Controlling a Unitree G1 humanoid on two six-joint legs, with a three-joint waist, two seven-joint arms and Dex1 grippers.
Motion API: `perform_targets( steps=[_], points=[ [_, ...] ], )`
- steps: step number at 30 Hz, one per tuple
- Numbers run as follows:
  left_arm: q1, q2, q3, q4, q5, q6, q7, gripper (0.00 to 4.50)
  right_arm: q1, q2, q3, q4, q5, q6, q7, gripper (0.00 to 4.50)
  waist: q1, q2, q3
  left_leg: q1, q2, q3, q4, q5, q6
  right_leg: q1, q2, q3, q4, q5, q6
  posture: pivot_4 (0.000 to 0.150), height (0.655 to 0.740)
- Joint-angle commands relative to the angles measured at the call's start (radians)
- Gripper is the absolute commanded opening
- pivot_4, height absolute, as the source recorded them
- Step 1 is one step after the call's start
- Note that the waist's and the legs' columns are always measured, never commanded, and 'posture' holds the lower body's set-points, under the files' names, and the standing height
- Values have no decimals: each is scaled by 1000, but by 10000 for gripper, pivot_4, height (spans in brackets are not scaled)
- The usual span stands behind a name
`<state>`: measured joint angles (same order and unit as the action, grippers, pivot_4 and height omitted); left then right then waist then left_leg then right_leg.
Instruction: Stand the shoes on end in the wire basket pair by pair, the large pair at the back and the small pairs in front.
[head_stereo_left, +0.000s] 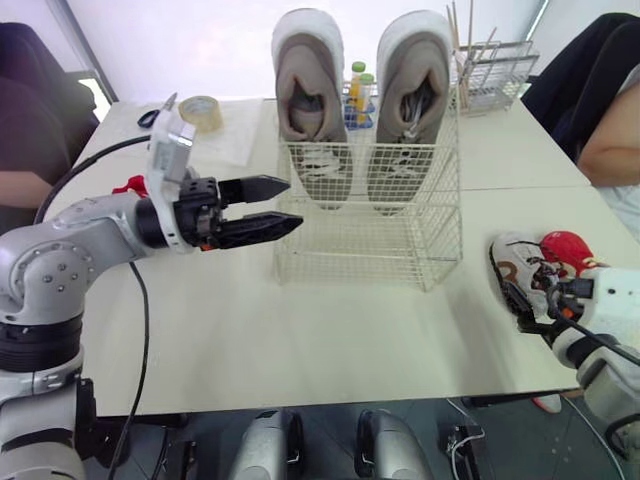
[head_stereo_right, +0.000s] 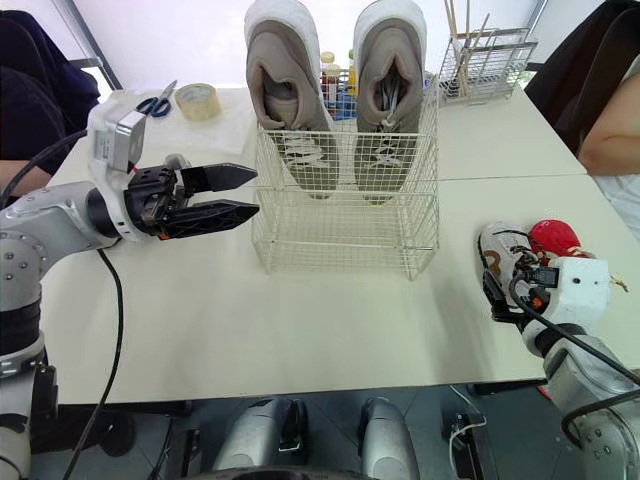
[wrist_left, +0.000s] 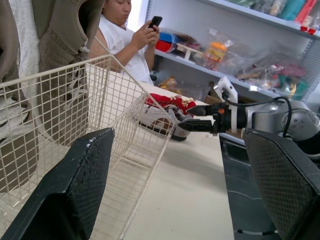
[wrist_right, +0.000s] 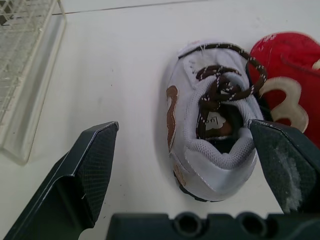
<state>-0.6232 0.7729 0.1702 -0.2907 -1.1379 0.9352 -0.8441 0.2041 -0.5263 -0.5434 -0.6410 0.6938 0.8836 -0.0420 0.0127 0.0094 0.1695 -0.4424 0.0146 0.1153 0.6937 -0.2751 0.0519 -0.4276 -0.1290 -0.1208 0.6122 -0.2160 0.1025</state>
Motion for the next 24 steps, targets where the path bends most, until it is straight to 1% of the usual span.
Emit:
perform_targets(
  steps=[1, 18, 20, 21, 22, 24],
  points=[
    [-15, -1, 8, -32, 2, 0, 5, 42155, -25, 18, 7, 19, -43, -30, 1, 45000, -1, 0, 0, 0, 0, 0, 0, 0, 0, 0, 0, 0, 0, 0, 0, 1500, 7400],
    [-22, -27, 5, -68, 38, -16, 53, 42155, -54, 61, 85, 153, -219, -85, 42, 45000, -2, 0, 0, 1, 0, 0, 0, 1, -1, 0, 1, 1, 1, 1, 2, 1500, 7400],
    [-28, -32, 5, -65, 46, -19, 57, 42627, -65, 68, 84, 157, -227, -94, 47, 39684, -2, 0, 0, 1, 0, 0, 0, 1, -1, 0, 1, 1, 1, 2, 3, 1500, 7400],
    [-31, -33, 4, -64, 53, -21, 56, 42627, -70, 70, 85, 158, -232, -97, 49, 35961, -2, 0, 0, 1, 0, 0, 0, 1, -2, 0, 1, 1, 1, 2, 3, 1500, 7400],
    [-34, -34, 2, -63, 57, -21, 55, 42627, -72, 72, 86, 159, -238, -99, 53, 31866, -2, 1, 0, 1, 0, 0, 0, 1, -2, 0, 1, 1, 1, 2, 3, 1500, 7400],
    [-40, -37, -1, -59, 64, -21, 53, 42627, -74, 67, 97, 159, -258, -116, 66, 21502, -2, 1, 0, 1, 0, 0, 0, 1, -2, 0, 1, 1, 1, 2, 3, 1500, 7400]
  ],
)
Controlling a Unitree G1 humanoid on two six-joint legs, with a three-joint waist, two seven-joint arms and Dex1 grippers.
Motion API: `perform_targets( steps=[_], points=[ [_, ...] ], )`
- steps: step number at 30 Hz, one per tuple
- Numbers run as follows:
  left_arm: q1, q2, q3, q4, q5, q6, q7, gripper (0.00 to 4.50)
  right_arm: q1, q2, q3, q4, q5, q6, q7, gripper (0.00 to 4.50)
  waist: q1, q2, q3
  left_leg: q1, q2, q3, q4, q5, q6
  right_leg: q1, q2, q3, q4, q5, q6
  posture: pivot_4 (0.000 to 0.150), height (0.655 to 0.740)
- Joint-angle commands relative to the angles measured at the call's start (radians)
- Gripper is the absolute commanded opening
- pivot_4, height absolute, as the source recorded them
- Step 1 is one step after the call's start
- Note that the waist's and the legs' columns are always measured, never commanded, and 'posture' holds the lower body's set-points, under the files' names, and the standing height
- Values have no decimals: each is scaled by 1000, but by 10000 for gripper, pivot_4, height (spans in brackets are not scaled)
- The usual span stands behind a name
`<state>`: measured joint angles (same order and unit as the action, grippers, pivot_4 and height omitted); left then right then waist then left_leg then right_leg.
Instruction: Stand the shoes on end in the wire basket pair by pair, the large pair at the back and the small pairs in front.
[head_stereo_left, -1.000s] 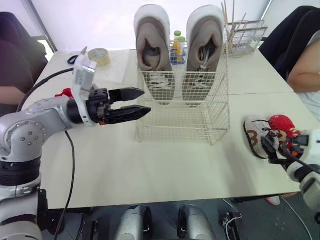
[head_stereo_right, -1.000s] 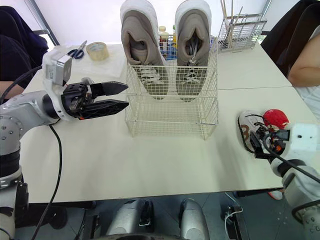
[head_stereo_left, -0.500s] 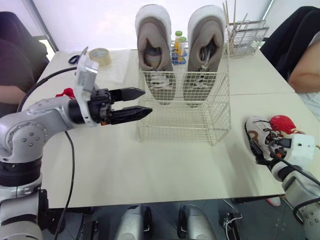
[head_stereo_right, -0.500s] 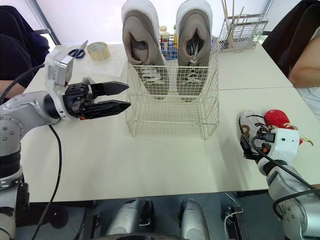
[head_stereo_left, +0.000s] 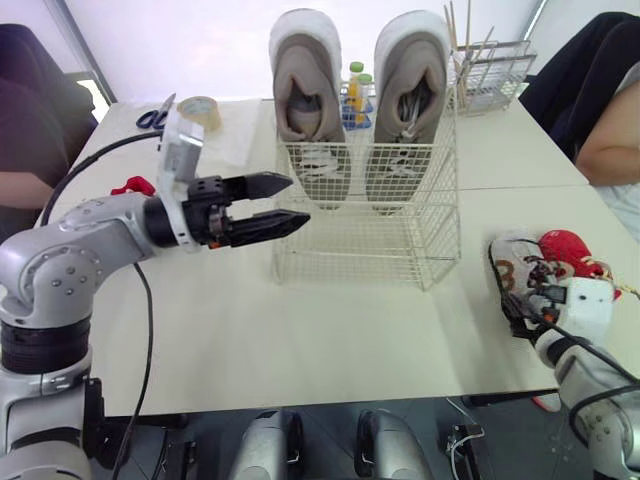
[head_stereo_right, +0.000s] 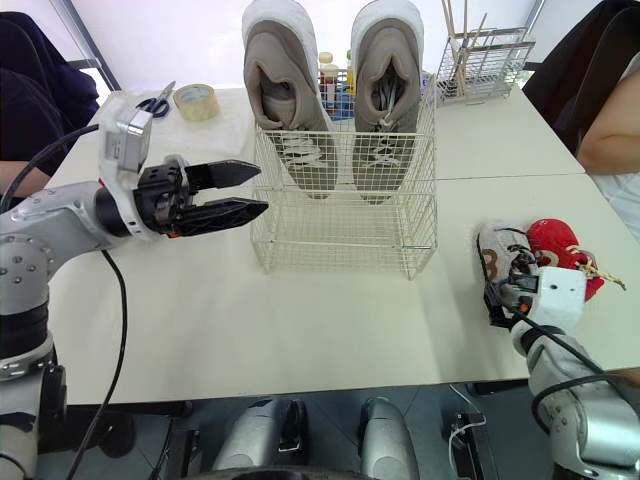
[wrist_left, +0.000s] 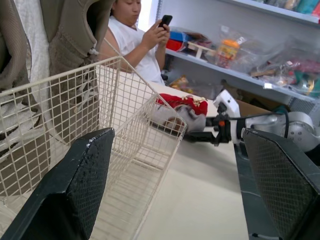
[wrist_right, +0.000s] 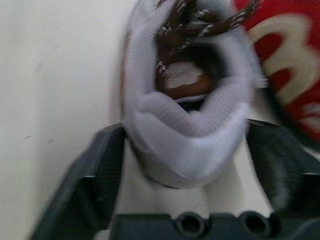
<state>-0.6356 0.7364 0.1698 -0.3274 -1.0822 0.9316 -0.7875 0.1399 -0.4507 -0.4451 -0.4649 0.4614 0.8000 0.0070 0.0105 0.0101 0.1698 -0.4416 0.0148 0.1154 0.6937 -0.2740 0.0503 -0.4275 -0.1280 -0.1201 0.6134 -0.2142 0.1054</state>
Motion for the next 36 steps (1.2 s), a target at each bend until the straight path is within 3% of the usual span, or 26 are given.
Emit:
perform_targets(
  steps=[1, 5, 12, 18, 28, 36],
  points=[
    [-31, -3, -2, -20, 14, -19, -5, 42627, -9, -13, 5, -20, -36, -41, 26, 16610, 0, 0, 0, 0, 0, 0, 0, 0, 0, 0, 0, 0, 0, 0, 0, 1500, 7400],
    [-46, -9, -4, -8, 27, -20, -11, 42627, -15, -33, 5, -39, -64, -73, 64, 5966, 0, 0, 0, 0, 0, 0, 0, 0, 0, 0, 0, 0, 0, 0, 0, 1500, 7400],
    [-87, -26, 13, 36, 16, -4, -14, 42627, -109, -125, -134, -68, -15, -113, 158, 5966, 1, 2, 1, 0, 0, 0, 0, 0, 0, 0, 0, 0, 0, 0, 0, 1500, 7400],
    [-177, -48, 31, 149, -5, 18, -18, 42627, -390, -341, -243, 12, 71, -153, 280, 5966, 1, 4, 3, 0, 0, 1, 1, 1, 0, 0, 0, 0, 1, 0, 0, 1500, 7400],
    [-399, -31, 53, 497, -49, 155, -119, 42627, -769, -623, 24, 40, 171, -315, 725, 5966, 1, 1, 6, 0, 1, 0, 1, 1, -1, 0, 2, 0, 1, 0, 1, 1500, 7400],
    [-486, 23, 23, 589, -35, 262, -255, 42627, -912, -621, 226, 74, 86, -483, 926, 5966, -1, -2, 9, -1, 1, 0, 3, 1, 0, 0, 2, 1, 1, 0, 1, 1500, 7400]
  ],
)
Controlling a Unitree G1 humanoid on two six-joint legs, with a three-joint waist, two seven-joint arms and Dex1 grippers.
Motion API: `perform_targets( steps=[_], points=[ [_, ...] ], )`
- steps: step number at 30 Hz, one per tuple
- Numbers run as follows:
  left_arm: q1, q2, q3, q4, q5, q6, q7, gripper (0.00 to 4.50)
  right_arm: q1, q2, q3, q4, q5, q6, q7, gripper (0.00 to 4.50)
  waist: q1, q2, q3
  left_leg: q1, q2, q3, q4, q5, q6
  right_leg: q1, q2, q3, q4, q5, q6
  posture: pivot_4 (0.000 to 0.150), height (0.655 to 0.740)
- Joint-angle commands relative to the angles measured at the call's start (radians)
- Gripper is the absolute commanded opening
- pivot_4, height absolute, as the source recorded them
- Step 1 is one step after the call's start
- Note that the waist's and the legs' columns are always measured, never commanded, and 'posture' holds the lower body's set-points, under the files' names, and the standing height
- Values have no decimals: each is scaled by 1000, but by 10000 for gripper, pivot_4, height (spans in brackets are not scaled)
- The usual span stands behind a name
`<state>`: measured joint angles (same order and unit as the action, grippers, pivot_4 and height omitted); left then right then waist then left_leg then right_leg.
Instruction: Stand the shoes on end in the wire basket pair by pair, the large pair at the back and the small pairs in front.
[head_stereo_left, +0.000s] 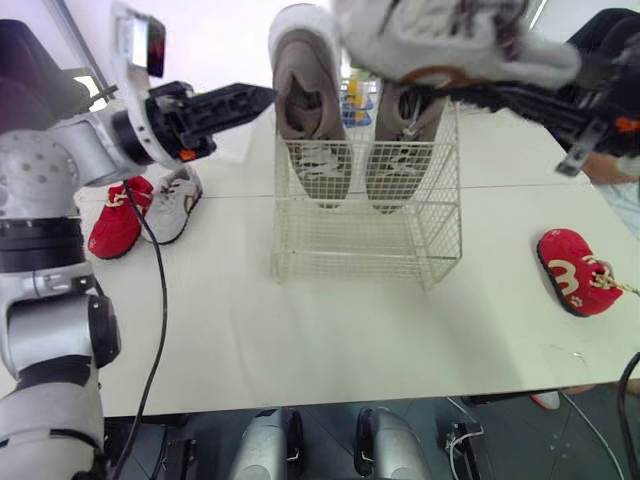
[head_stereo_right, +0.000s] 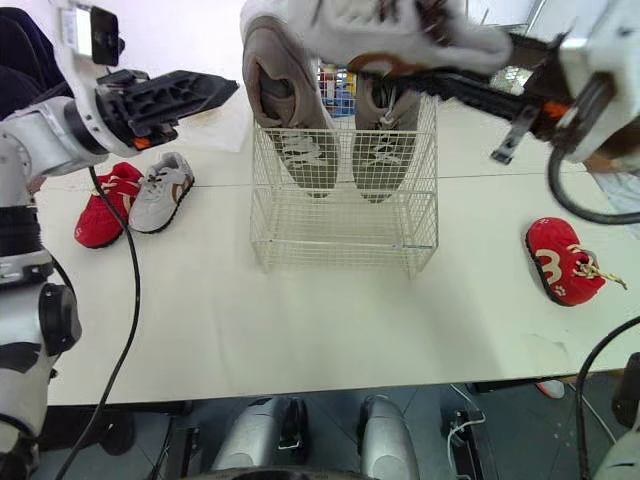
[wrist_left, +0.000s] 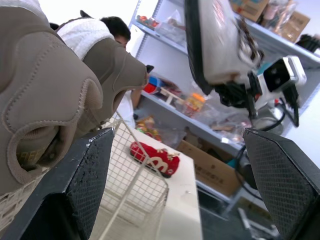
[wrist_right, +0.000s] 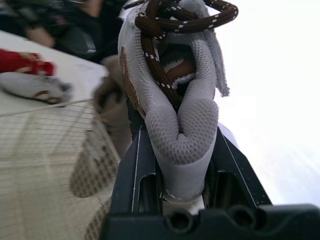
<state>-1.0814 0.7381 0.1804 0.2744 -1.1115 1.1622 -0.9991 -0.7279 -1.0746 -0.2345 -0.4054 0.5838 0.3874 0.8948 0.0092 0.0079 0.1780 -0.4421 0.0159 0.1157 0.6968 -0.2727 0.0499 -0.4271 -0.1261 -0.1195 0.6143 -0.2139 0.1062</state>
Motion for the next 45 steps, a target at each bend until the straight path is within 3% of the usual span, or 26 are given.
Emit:
perform_targets(
  steps=[1, 17, 20, 24, 27, 29, 32, 33, 34, 39, 45],
  points=[
    [-43, 22, 13, -14, -8, 45, -53, 42627, -52, 10, 33, 22, -53, -94, 51, 5966, 1, 0, 0, 0, 0, 0, 0, 0, 0, 0, 0, 0, 0, 0, 0, 1500, 7400],
    [-60, -17, -15, -60, 23, 123, -99, 42627, -186, 165, 227, 97, -187, -265, 172, 5966, 0, 0, 1, 0, 0, 0, 1, 0, -1, 0, 0, 0, 1, 0, 0, 1500, 7400],
    [-33, -4, -41, -89, 47, 115, -125, 35066, -193, 178, 231, 103, -193, -265, 179, 5835, 0, 0, 1, 0, 0, 0, 1, 0, -1, 0, 0, 0, 1, 0, 0, 1500, 7400],
    [-17, -3, -47, -110, 52, 121, -146, 15516, -204, 185, 230, 117, -203, -267, 191, 5835, -2, 0, 1, 0, 0, 1, 1, 1, -1, 0, 0, 0, 2, 0, 0, 1500, 7400],
    [-12, -12, -40, -114, 50, 125, -142, 3240, -210, 190, 225, 124, -205, -259, 195, 5835, -2, 0, 1, 0, 0, 1, 1, 1, -1, 0, 0, 0, 2, 0, 0, 1500, 7400],
    [-10, -21, -27, -109, 44, 130, -128, 2620, -214, 190, 219, 126, -200, -244, 193, 5835, -1, 0, 1, 0, 0, 1, 1, 1, -1, 0, 0, 0, 2, 0, 0, 1500, 7400],
    [-2, -48, 20, -100, 23, 137, -73, 2620, -222, 172, 170, 100, -85, -67, 170, 5835, 0, 0, 1, 0, 0, 0, 1, 1, -1, 0, 0, 0, 2, 0, 0, 1500, 7400],
    [4, -61, 48, -98, 9, 142, -44, 2620, -226, 155, 137, 89, -7, 35, 160, 14401, 0, 0, 1, 0, 0, 0, 1, 1, -1, 0, 0, 0, 2, 0, 0, 1500, 7400],
    [9, -74, 75, -98, -5, 147, -18, 2620, -230, 143, 104, 85, 56, 116, 148, 17674, 2, 0, 1, 0, 0, 0, 1, 1, -1, 0, 0, 0, 2, 0, 0, 1500, 7400],
    [57, -135, 183, -135, -79, 153, 115, 2620, -213, 110, -69, 119, 301, 407, 26, 44225, 2, -1, 1, 0, 0, -1, 1, 1, -1, 0, -1, 0, 2, 0, 0, 1500, 7400],
    [124, -243, 270, -213, -169, 92, 276, 2620, -47, 208, -299, 169, 685, 664, -244, 44753, 4, -3, 0, 1, 0, -1, 2, 1, -1, 2, -2, -1, 3, 1, -1, 1500, 7400]
  ],
)
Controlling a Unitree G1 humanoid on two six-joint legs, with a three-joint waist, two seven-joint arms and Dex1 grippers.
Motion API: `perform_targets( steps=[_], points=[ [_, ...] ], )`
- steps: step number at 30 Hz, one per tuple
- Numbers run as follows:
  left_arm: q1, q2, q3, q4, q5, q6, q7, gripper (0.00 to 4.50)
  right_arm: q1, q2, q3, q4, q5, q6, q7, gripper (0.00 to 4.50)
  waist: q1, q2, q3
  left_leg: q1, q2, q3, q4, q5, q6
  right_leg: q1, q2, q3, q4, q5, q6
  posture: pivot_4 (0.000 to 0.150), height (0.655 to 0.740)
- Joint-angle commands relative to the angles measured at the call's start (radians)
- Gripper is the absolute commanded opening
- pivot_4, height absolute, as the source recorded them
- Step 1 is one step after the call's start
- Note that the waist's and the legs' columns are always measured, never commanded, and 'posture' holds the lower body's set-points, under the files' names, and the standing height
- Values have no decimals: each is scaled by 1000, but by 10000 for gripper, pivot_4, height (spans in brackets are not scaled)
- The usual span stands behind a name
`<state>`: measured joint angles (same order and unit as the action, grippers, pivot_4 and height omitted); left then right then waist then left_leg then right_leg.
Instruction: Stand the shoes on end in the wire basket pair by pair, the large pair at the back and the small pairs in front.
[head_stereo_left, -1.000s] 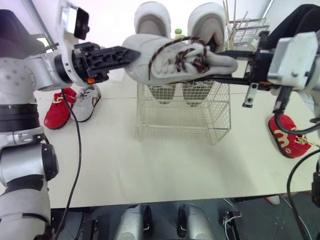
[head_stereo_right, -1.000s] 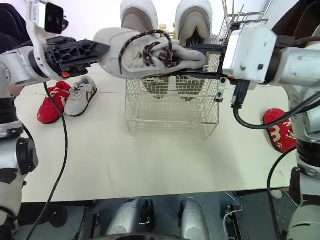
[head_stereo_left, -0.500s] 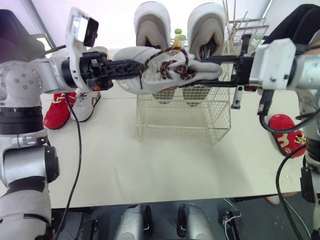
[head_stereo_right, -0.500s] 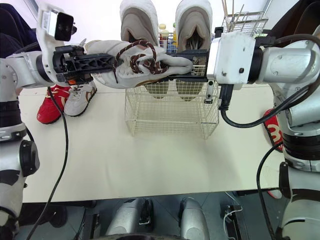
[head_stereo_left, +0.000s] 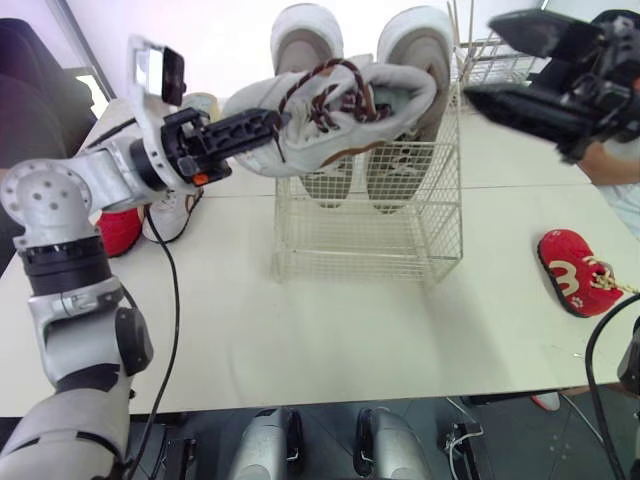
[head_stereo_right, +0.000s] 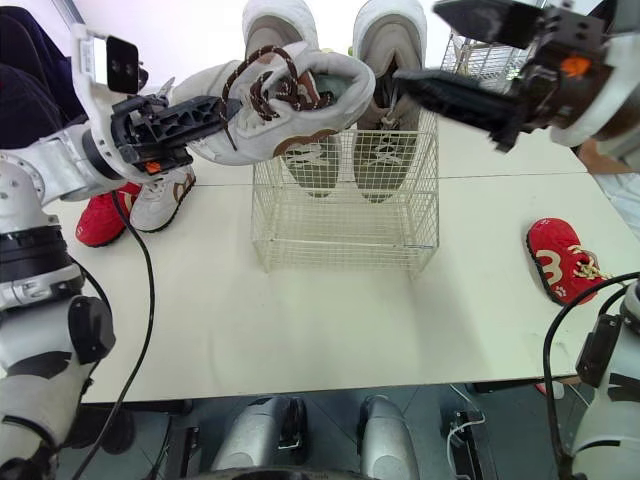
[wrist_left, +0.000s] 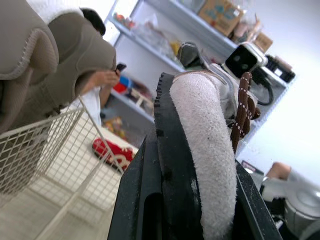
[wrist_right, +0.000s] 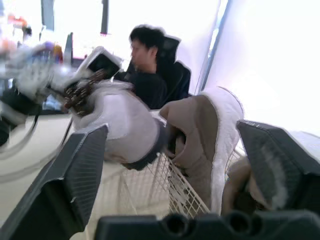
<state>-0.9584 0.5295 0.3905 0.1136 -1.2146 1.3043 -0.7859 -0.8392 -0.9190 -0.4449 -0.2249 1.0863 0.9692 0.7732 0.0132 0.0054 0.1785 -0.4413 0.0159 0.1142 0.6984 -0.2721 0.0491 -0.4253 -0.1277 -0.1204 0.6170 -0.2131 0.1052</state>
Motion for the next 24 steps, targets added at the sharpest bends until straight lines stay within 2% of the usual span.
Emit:
perform_targets(
  steps=[1, 5, 8, 11, 24],
  points=[
    [8, -55, 66, -61, -75, -65, 86, 2620, 94, 80, -96, -30, 234, 91, -169, 44753, -1, 0, 0, 0, 0, 0, 0, 0, 0, 0, 0, 0, 0, 0, 0, 1500, 7400],
    [20, -125, 66, -92, -106, -122, 152, 2620, 174, 222, -64, -92, 413, 60, -363, 44753, -1, 0, 0, 0, 0, 0, 0, 0, 0, 0, 0, 0, 2, 0, 0, 1500, 7400],
    [20, -172, 53, -101, -121, -159, 188, 2620, 184, 361, 16, -140, 446, -7, -462, 44753, -3, 0, 0, 0, 0, 0, 0, 0, 0, -1, 0, 0, 3, 0, 0, 1500, 7400],
    [25, -190, 37, -110, -129, -175, 210, 2620, 144, 435, 73, -161, 459, -59, -519, 44753, -4, 1, 0, 0, 0, 0, 0, 0, 0, -1, 0, 0, 3, 0, 0, 1500, 7400],
    [65, -204, -6, -132, -146, -219, 249, 2620, 40, 508, 182, -120, 416, -173, -522, 44753, -4, 1, 0, 0, -1, 0, 0, 0, 0, -1, 1, 0, 3, 0, 0, 1500, 7400]
  ],
)
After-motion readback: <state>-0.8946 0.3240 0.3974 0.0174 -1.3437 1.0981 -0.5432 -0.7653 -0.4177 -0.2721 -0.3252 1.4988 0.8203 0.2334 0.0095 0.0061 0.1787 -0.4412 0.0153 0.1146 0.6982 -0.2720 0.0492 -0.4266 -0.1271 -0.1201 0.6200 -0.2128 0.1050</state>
